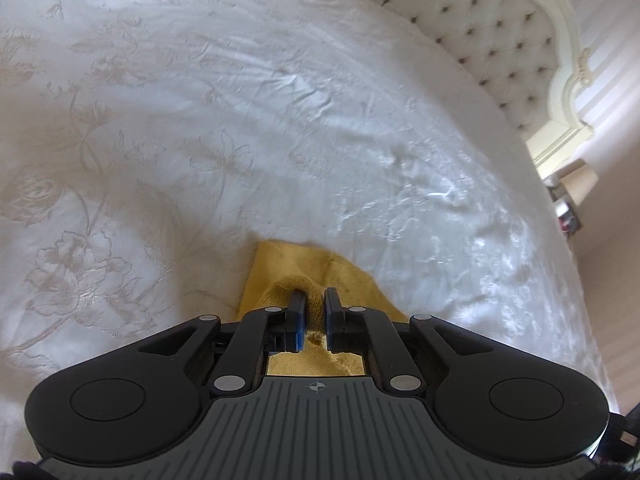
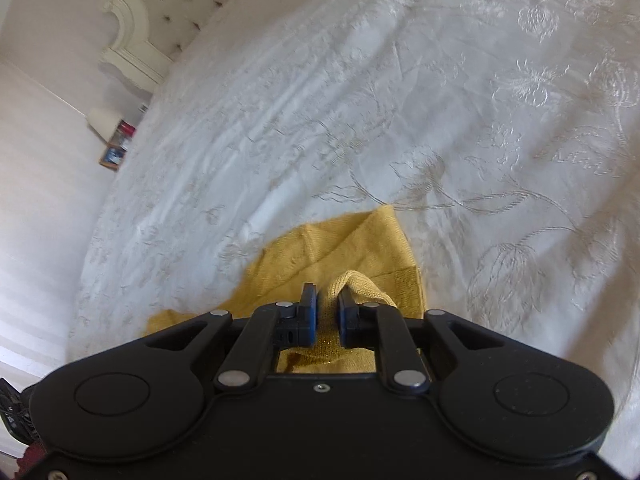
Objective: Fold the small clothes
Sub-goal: 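Lift the hem with both grippers and fold it toward the collar, then release the hem from both grippers and smooth the folded sweater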
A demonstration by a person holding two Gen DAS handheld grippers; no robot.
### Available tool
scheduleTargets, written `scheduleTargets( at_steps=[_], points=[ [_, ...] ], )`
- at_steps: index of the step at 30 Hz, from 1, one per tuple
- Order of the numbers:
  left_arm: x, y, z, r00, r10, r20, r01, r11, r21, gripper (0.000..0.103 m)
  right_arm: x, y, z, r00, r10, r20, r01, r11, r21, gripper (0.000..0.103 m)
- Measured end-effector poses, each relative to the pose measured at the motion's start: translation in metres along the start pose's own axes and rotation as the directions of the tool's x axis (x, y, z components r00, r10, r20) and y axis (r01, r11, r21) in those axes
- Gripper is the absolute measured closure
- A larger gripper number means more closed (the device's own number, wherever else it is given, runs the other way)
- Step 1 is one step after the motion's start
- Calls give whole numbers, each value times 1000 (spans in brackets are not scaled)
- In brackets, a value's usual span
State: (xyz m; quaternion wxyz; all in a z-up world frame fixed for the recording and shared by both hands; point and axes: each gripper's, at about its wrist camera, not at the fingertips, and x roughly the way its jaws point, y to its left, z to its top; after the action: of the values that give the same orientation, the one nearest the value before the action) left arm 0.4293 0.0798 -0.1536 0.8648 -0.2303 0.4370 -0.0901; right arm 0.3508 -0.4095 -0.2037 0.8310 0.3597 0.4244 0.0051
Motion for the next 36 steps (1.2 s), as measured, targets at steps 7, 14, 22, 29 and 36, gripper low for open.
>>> scheduleTargets(
  at_steps=[7, 14, 22, 29, 36],
  points=[
    [5, 12, 10, 996, 52, 66, -52, 999, -2, 52, 0, -9, 1, 997, -36, 61, 37, 999, -8, 42],
    [-18, -15, -9, 997, 68, 30, -73, 975, 212, 44, -31, 2, -12, 988, -99, 117, 113, 986, -119, 31],
    [-6, -30, -75, 989, 88, -118, -44, 943, 330, 44, -17, 54, -67, 994, -111, -6, 98, 905, -414, 32],
    [22, -32, -78, 982, 124, -145, -71, 943, 326, 43, 23, 73, -86, 985, -157, -69, 93, 826, -556, 32],
    [58, -42, -35, 988, 121, -99, -78, 930, 359, 43, 56, 79, -43, 982, -190, -12, 143, 780, -609, 30]
  ],
)
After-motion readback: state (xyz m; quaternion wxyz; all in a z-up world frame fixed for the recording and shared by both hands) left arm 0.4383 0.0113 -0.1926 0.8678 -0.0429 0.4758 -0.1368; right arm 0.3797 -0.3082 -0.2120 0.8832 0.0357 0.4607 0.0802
